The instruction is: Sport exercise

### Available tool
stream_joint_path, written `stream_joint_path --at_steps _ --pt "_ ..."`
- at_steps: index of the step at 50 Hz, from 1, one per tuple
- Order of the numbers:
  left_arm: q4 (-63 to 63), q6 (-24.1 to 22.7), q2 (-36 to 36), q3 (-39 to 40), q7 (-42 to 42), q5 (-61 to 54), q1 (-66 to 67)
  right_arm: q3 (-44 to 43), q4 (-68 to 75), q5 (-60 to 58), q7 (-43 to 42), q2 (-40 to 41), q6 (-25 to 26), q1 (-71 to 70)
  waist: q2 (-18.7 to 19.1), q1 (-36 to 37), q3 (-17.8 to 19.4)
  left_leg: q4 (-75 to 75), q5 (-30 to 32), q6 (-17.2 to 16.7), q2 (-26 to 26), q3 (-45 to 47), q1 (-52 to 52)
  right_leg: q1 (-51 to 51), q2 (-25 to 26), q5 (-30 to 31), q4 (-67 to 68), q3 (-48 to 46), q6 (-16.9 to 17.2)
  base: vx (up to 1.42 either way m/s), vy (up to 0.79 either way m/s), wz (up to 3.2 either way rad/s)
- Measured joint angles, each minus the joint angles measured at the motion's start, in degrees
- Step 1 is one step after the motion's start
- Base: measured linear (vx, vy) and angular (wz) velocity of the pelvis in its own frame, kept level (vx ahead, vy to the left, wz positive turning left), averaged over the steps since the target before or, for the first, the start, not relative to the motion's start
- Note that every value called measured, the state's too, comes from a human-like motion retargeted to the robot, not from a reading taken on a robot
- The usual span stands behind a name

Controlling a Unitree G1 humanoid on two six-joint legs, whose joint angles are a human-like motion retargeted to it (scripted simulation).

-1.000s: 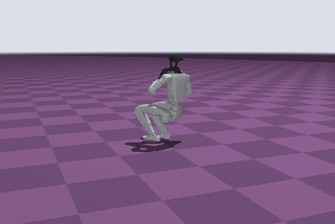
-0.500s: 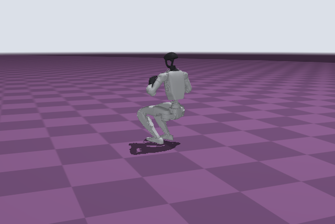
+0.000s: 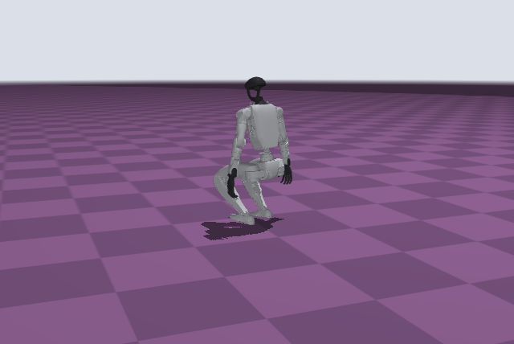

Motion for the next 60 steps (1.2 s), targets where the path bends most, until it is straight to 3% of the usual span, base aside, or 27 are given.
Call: stream_joint_path --at_steps 15,25,30,40,44,50,53,58,60 --pt "-1.3 0.37 -1.58 0.18 -0.28 -6.41 -6.34 0.17 -0.56 3.27 4.61 1.35 1.12 2.23 -0.83 1.97 -1.46 -8.54 0.18 -4.44 -2.73 0.65 7.02 7.08 -1.13 -2.27 -8.09 1.54 1.29 0.15 0.0 0.03" --pt "0.16 0.22 -6.2 -2.48 -2.43 -8.54 -6.43 1.03 -0.33 3.29 5.75 1.8 1.45 4.11 -0.26 2.65 -2.01 -18.37 1.24 -8.26 -6.61 -1.25 19.8 16.4 -1.66 8.51 -13.65 2.5 2.91 0.17 0.0 0.07" --pt "1.86 0.32 -7.52 -2.97 -2.29 -8.3 -5.29 0.52 0.38 2.67 5.68 2.06 1.74 5.58 -0.24 2.35 -2.56 -23.74 -0.02 -8.61 -8.05 -2.19 25.72 20.13 -2.1 10.48 -15.09 3.11 3.97 0.17 -0.02 0.11" --pt "3.91 0.47 -7.54 -2.62 0.88 -3.55 -2.64 -0.69 1.14 -0.31 4.84 3.3 2.65 9.22 -4.35 -0.91 -5.59 -36.33 -1.22 -6.18 -14.79 -1.94 34.24 27.97 -11.47 0.17 -16.8 8.25 1.32 0.18 -0.05 0.37" --pt "3.52 0.72 -7.05 -1.65 2.03 -1.64 -2.76 0.07 -0.09 -1.78 3.98 1.36 3.01 8.29 -6.36 -1.94 -5.8 -40.91 -1.08 -5.69 -17.13 -2.87 39.02 33.99 -12.06 -3.26 -20.17 10.39 -0.07 0.16 -0.12 0.22" --pt "3.27 1.24 -6.57 -0.12 2.32 0.58 -2.28 1.53 -2.06 -3.49 3.19 -0.34 3.45 7.51 -7.85 -2.52 -5.64 -45.52 0.87 -5.72 -17.79 -5.78 45.36 43.99 -7.94 -9.61 -29.73 12.47 -3.24 0.08 -0.13 0.01" --pt "4.12 1.57 -6.29 0.95 2.04 1.42 -1.38 2.28 -2.82 -4.26 2.85 -0.3 3.68 7.1 -6.19 -0.92 -5.56 -42.25 0.59 -7.07 -14.02 -8.09 45.26 46.5 -2.66 -12.08 -34.22 11.42 -6.38 -0.02 -0.12 -0.67" --pt "5.44 2.15 -6.12 2.6 1.18 1.73 -0.48 3.86 -3.39 -4.29 2.7 -0.56 4.33 5.67 -0.43 4.32 -4.15 -26.94 4.55 -14.18 -4.91 -12.96 40.89 48.55 9.45 -13.1 -38.17 8.1 -11.8 -0.05 -0.11 -1.06" --pt "5.61 2.58 -6.35 2.87 0.58 1.56 -0.41 4.38 -3.26 -3.9 3.03 -0.85 4.69 5.13 0.87 5.35 -3.92 -19.42 5.64 -14.93 -2.19 -12.84 37.29 48.17 12.15 -13.55 -38.41 7.04 -13.46 -0.06 -0.09 -0.44"
